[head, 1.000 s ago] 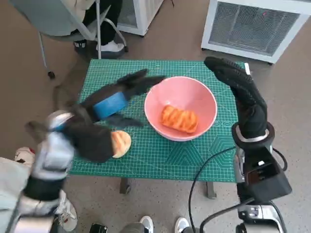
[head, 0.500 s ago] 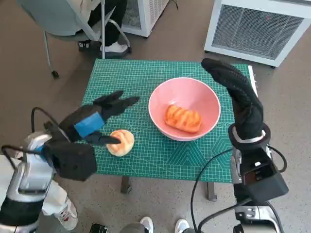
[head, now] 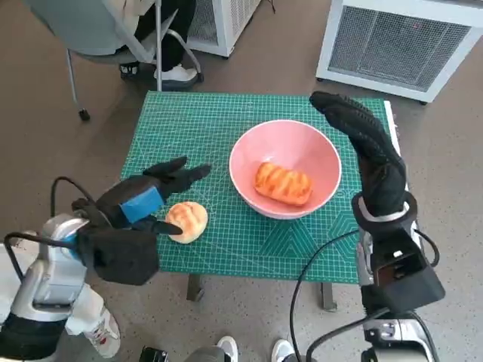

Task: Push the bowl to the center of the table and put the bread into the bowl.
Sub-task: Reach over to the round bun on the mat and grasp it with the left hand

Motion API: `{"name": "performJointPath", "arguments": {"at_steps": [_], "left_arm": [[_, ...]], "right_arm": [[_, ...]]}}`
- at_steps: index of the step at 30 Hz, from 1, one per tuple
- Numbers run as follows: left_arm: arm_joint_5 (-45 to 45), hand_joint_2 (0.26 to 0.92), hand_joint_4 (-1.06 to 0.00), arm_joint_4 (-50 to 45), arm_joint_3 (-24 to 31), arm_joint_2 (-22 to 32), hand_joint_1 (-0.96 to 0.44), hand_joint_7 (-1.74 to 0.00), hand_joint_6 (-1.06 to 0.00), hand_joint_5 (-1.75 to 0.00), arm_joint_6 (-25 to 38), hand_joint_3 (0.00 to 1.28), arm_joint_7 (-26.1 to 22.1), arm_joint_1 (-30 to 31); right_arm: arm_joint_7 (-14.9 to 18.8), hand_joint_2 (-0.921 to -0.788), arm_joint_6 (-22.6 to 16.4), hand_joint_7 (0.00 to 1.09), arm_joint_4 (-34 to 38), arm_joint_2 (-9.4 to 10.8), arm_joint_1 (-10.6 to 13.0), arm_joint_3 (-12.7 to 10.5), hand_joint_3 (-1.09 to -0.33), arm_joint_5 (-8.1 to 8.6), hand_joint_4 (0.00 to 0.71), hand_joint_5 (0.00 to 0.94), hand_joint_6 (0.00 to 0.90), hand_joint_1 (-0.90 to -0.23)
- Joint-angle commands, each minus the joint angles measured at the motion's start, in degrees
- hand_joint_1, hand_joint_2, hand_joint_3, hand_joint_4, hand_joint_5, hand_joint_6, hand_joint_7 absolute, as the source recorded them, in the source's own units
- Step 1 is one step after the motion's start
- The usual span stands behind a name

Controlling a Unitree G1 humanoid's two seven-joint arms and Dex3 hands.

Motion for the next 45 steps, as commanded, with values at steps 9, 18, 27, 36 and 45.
{"name": "performJointPath", "arguments": {"at_steps": [9,18,27,36,45], "left_arm": [[4.14,0.859,-0.11,6.47,-4.67,-2.18,-0.10,-0.02,-0.27,0.00,3.88,0.00,0.32,-1.91],[5.92,0.862,-0.15,10.73,-7.46,-3.02,-0.08,-0.03,-0.30,-0.01,7.62,0.00,-0.83,-3.43],[9.52,0.869,-0.25,13.42,-11.04,-2.89,-0.10,-0.08,-0.42,-0.04,10.27,0.00,-1.54,-4.44],[9.13,0.908,-0.56,17.09,-10.63,-2.65,0.08,-0.71,-0.55,-1.05,4.86,0.10,2.85,-4.03],[6.72,0.913,-0.64,14.88,-7.76,-1.83,0.00,-1.22,-0.57,-1.22,0.05,0.13,4.29,-3.58]], "right_arm": [[0.88,-0.921,0.64,0.76,0.00,-0.39,1.14,0.35,-0.822,0.34,0.112,0.463,-0.001,-0.575],[1.09,-0.921,0.65,0.75,-0.12,-0.65,1.29,0.24,-0.820,0.57,0.106,0.472,-0.001,-0.579],[1.28,-0.921,0.54,0.74,0.26,-0.59,1.22,0.13,-0.816,0.74,0.102,0.476,-0.001,-0.583],[1.28,-0.921,0.84,0.74,0.03,-0.54,1.25,0.13,-0.814,0.52,0.101,0.478,-0.001,-0.584],[1.12,-0.921,1.15,0.74,-0.32,-0.38,1.30,0.20,-0.817,0.31,0.098,0.481,-0.001,-0.582]]}}
